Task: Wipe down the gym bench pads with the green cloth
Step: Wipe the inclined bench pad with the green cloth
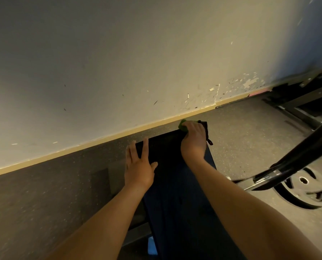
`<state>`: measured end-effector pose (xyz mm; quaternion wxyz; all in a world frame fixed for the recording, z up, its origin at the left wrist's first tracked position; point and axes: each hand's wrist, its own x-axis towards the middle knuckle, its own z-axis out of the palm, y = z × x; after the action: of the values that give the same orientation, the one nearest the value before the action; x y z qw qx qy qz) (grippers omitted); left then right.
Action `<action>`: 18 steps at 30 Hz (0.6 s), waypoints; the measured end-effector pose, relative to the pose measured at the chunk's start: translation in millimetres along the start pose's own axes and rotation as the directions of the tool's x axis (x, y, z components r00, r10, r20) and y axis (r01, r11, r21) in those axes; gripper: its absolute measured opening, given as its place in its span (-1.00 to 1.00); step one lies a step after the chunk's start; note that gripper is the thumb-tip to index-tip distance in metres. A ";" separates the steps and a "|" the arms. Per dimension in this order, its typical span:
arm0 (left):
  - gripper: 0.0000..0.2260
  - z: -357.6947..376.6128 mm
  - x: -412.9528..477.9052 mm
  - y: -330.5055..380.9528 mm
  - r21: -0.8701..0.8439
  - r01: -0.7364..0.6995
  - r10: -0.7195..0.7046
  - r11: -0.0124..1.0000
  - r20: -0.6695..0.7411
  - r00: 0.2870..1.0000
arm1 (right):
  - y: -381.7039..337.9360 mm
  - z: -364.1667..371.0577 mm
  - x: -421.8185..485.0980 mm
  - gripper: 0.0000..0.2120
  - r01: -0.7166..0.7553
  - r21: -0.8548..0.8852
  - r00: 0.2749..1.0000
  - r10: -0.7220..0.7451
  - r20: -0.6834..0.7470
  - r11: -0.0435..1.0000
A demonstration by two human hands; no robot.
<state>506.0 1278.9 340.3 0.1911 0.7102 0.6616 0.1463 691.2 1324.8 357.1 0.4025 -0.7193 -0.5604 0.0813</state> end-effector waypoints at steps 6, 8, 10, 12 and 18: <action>-0.27 -1.2 -1.8 3.9 0.019 0.013 -0.013 1.000 -0.007 1.000 | -44.4 38.0 -42.8 -0.60 0.259 0.081 0.954 -0.268 0.133 0.962; -0.28 -2.1 -1.2 3.2 -0.011 0.010 -0.010 1.000 -0.009 1.000 | -32.4 27.4 -37.7 -0.57 0.400 0.057 0.896 -0.403 0.187 0.915; -0.27 -2.6 -0.6 1.3 -0.045 0.007 -0.007 0.999 -0.010 1.000 | -10.6 7.2 -23.0 -0.51 0.395 -0.011 0.897 -0.384 0.220 0.918; -0.27 -2.6 -1.7 -0.5 -0.071 0.004 -0.005 0.997 -0.009 1.000 | 14.1 -15.9 -6.0 -0.46 0.222 -0.041 0.956 -0.209 0.206 0.974; -0.28 -2.0 -4.2 1.5 -0.093 0.001 -0.005 0.996 -0.048 0.999 | 24.9 -21.9 -3.9 -0.53 -0.246 0.257 0.963 0.265 -0.043 0.935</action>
<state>506.1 1274.9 342.9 0.2082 0.6959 0.6596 0.1935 720.7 1309.5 353.7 0.4969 -0.7321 -0.4317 0.1752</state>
